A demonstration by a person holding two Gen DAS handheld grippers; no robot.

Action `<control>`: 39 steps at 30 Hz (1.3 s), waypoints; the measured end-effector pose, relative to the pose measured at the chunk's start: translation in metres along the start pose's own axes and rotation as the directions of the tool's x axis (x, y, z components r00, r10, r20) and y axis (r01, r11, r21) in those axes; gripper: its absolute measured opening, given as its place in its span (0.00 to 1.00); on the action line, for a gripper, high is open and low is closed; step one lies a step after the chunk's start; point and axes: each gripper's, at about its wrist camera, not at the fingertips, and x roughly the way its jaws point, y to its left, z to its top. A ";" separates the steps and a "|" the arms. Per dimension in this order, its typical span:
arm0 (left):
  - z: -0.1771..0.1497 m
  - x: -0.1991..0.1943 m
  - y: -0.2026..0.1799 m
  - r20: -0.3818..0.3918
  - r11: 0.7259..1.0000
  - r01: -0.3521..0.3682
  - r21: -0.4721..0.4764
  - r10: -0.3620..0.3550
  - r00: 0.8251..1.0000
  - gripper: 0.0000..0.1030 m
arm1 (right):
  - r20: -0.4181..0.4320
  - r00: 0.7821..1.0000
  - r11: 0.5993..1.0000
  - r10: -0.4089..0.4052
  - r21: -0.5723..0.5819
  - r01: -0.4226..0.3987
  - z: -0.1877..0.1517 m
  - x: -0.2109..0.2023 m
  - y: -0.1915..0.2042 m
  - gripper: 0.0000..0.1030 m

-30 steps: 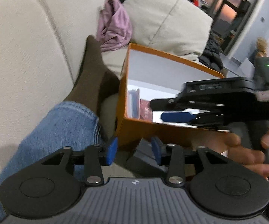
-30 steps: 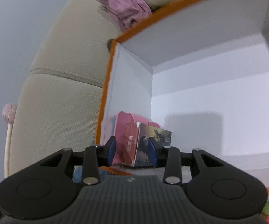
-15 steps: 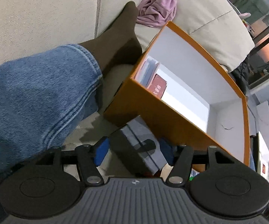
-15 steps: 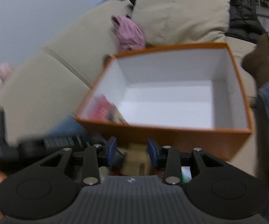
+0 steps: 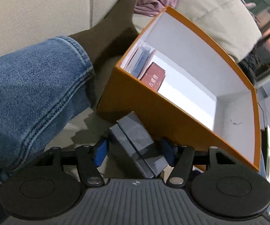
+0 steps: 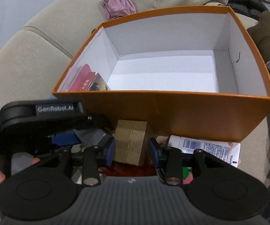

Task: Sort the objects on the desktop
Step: 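Grasp the black box with the left tool while the right grasps the cardboard box, then lower both boxes into the shoebox and open both tools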

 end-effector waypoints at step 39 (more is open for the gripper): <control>0.033 -0.117 -0.067 0.214 0.869 0.054 0.492 -0.181 0.960 0.36 | 0.192 0.956 0.975 0.223 -0.054 -0.216 0.072 -0.076 0.024 0.50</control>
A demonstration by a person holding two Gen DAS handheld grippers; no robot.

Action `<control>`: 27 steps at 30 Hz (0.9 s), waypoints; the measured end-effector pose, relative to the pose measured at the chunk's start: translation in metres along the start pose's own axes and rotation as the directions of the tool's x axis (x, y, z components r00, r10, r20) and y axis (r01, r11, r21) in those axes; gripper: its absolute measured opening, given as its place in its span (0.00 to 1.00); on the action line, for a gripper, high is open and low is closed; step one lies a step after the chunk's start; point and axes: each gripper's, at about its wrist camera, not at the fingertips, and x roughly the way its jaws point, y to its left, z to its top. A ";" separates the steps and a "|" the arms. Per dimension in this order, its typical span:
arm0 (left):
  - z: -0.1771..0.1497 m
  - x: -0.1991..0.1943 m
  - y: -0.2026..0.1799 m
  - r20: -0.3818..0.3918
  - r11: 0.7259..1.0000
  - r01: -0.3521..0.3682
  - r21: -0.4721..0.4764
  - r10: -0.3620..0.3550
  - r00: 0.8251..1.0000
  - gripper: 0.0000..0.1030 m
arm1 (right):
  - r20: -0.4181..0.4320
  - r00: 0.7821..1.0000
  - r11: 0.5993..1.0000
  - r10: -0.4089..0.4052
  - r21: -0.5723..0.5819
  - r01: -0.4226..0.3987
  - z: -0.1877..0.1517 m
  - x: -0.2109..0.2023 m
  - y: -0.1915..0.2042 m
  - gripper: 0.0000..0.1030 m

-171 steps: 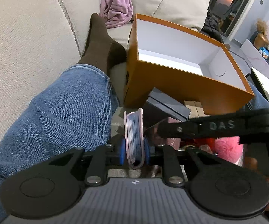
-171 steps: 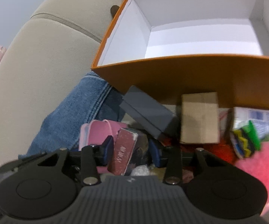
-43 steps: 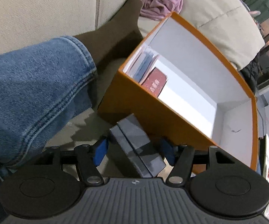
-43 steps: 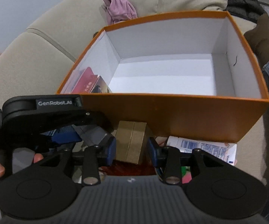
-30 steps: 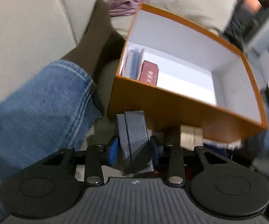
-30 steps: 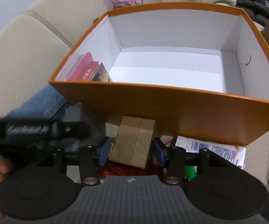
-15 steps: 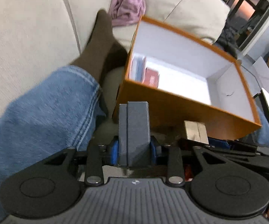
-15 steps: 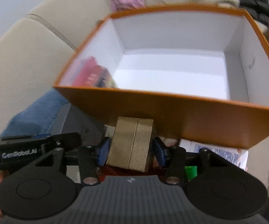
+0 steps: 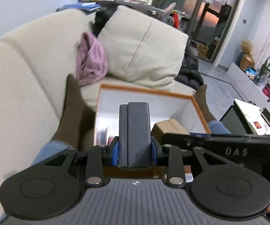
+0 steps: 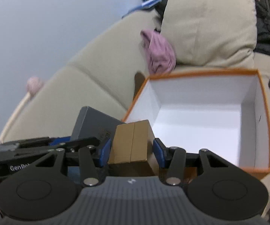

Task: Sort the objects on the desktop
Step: 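Lower both boxes into the shoebox and open both tools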

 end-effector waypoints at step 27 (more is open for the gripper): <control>-0.018 0.134 -0.013 -0.357 0.989 -0.073 0.130 0.116 0.927 0.37 | -0.215 0.967 0.963 -0.139 0.198 0.182 -0.010 0.096 -0.092 0.50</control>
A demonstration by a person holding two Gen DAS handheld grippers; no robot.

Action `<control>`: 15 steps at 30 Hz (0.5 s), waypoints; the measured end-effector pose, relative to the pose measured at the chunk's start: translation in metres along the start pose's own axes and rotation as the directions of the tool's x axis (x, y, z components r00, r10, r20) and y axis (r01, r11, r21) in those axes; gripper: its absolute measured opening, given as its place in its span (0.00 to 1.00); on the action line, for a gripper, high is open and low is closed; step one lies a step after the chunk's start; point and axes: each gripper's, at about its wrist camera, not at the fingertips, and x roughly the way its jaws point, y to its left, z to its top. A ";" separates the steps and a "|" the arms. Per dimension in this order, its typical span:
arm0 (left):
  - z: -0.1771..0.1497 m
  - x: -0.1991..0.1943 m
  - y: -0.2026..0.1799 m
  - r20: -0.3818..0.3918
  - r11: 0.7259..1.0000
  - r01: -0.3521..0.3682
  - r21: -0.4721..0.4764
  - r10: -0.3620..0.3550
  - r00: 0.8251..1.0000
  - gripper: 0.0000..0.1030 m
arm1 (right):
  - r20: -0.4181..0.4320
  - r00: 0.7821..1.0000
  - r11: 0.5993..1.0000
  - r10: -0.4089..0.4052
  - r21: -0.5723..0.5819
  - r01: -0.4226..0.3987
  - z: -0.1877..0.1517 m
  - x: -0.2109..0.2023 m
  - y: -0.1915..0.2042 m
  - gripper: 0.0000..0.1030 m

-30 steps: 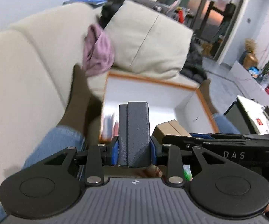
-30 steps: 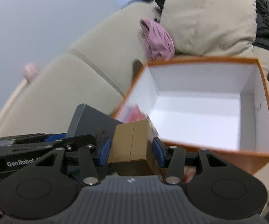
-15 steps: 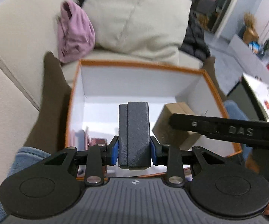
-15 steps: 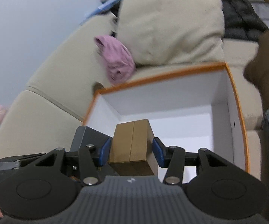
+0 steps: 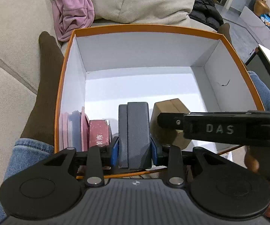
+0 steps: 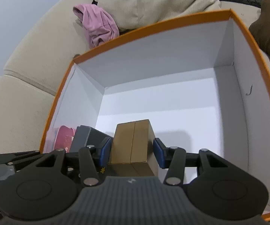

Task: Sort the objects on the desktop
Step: 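Lower both boxes into the shoebox and open both tools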

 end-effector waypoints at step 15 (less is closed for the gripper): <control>-0.027 -0.073 0.034 0.252 0.994 0.066 -0.090 -0.041 0.967 0.56 | 0.058 0.995 0.996 -0.086 0.011 0.085 0.004 0.007 0.009 0.50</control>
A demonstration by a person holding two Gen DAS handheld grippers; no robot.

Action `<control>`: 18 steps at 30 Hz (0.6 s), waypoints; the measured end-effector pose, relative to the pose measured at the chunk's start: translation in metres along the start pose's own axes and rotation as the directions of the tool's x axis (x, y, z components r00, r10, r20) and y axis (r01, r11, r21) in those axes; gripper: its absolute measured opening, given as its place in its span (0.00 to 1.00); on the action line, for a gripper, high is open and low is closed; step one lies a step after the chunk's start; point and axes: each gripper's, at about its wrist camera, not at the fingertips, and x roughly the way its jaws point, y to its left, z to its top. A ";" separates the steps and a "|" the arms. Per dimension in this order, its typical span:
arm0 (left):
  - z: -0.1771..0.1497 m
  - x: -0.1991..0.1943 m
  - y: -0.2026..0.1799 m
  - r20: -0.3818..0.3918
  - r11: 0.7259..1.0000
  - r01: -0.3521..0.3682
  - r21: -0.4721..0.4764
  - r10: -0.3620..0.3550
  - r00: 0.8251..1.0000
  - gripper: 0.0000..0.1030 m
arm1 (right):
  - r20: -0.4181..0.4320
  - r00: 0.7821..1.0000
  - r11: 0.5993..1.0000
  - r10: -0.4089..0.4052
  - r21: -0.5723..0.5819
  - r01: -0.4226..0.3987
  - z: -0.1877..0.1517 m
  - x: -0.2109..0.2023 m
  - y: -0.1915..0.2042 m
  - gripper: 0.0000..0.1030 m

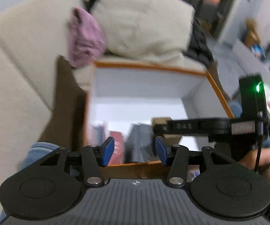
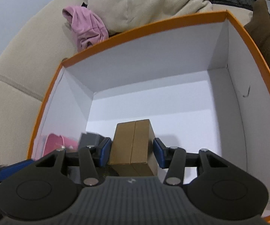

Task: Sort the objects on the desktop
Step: 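Lower both boxes into the shoebox and open both tools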

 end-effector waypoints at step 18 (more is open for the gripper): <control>-0.020 -0.009 0.059 0.039 0.974 -0.018 -0.225 0.027 0.999 0.56 | -0.123 0.990 0.927 0.066 -0.359 -0.106 0.033 0.013 0.036 0.49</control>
